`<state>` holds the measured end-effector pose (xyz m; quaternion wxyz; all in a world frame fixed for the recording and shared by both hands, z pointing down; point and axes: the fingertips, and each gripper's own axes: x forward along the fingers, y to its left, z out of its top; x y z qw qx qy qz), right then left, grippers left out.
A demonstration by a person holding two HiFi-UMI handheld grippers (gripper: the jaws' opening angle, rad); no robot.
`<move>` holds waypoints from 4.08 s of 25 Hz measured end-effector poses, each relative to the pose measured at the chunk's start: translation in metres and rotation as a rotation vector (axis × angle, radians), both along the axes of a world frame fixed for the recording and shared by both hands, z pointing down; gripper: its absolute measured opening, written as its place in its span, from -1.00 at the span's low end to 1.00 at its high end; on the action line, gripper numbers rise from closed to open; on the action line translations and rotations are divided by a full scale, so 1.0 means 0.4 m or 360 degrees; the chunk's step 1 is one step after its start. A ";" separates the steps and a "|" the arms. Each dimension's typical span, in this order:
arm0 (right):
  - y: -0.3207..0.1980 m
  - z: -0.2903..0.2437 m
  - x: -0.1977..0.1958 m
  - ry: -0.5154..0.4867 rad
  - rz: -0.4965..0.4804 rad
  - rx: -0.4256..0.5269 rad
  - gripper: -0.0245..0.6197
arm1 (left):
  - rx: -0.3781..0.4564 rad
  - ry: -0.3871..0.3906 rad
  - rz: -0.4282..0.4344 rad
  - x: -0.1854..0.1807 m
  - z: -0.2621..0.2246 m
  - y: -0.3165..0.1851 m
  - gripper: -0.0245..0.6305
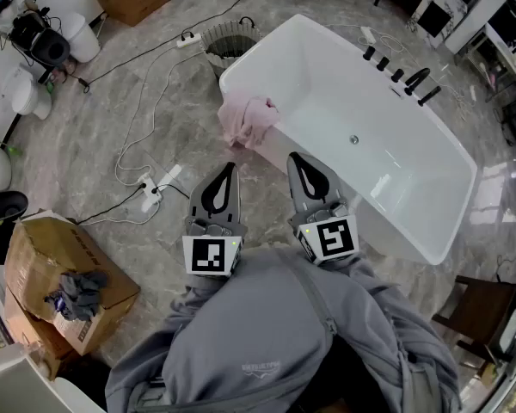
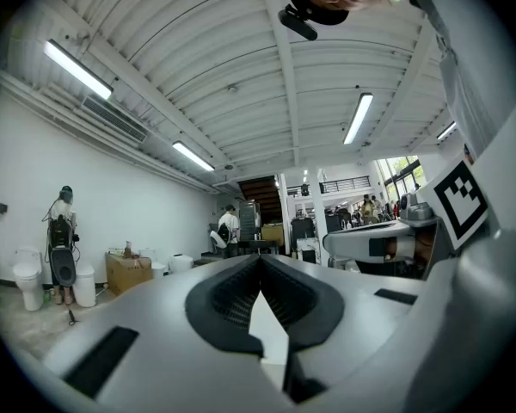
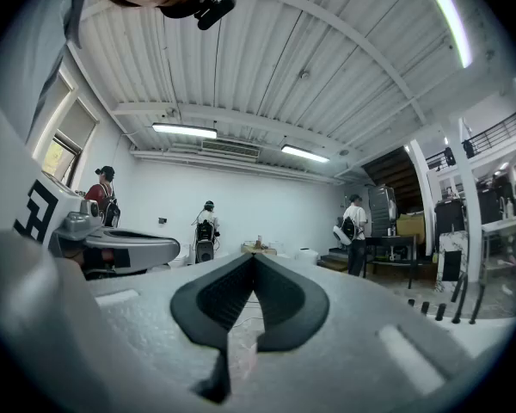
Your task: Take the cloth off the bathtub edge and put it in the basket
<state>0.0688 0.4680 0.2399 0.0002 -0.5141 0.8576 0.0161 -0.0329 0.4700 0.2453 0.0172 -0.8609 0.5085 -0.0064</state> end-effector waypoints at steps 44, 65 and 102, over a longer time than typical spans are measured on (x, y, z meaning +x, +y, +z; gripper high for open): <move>-0.559 0.061 -0.036 -0.0026 -0.0087 -0.0018 -0.91 | -0.0017 0.0043 -0.0061 -0.046 0.067 -0.520 -0.91; -0.986 0.108 0.000 -0.0004 -0.0251 -0.0047 -0.91 | -0.0095 -0.0017 -0.0166 -0.006 0.126 -0.913 -0.91; -1.084 0.385 0.018 0.0086 -0.0130 -0.0354 -0.91 | -0.0362 -0.0133 0.0144 0.001 0.363 -1.058 -0.91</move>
